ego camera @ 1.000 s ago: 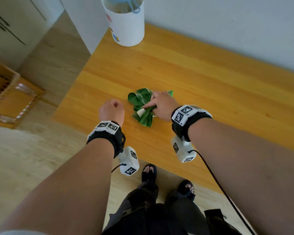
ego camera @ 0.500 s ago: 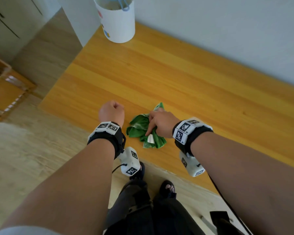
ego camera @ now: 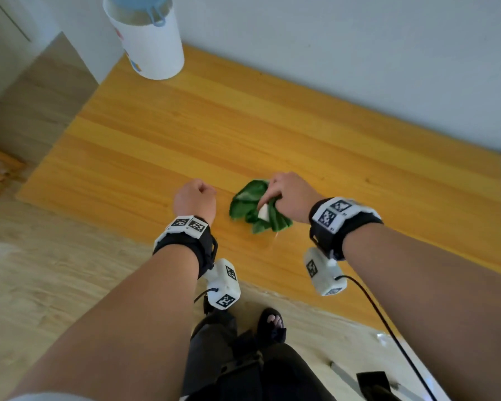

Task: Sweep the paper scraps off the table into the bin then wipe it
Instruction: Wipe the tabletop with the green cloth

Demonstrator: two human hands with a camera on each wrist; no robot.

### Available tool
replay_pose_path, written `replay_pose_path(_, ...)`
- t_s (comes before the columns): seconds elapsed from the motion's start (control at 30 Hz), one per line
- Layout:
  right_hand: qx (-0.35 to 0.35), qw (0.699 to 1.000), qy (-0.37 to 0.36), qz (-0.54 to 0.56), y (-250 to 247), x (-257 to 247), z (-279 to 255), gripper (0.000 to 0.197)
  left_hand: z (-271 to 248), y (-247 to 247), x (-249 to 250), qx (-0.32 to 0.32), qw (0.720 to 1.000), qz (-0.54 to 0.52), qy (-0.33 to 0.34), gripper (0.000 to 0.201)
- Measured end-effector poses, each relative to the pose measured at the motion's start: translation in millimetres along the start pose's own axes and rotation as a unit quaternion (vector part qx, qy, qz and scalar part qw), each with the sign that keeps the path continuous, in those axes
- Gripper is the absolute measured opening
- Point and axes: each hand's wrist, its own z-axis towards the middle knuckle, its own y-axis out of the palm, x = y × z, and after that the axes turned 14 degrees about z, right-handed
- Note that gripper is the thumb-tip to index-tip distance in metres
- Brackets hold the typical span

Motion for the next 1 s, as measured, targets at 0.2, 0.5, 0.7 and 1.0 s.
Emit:
replay_pose_path(0.2,0.218,0.974,0.055,0.041,-49,39,28,0.052,14,-4,6,0.004,1.0,0.014,0.016,0.029)
replay_pose_path(0.5,0.152,0.977,0.146,-0.039,-11,66,41,0.051,37,1,10,-0.023,0.996,0.065,0.064,0.022)
replay_pose_path(0.7,0.049,0.991,0.119,-0.027,16,50,12,0.04,36,3,39,-0.046,0.994,0.037,0.088,0.024)
replay_pose_path(1.0,0.291,0.92,0.158,0.208,-24,88,-12,0.007,43,4,51,-0.045,0.995,0.019,0.092,0.022)
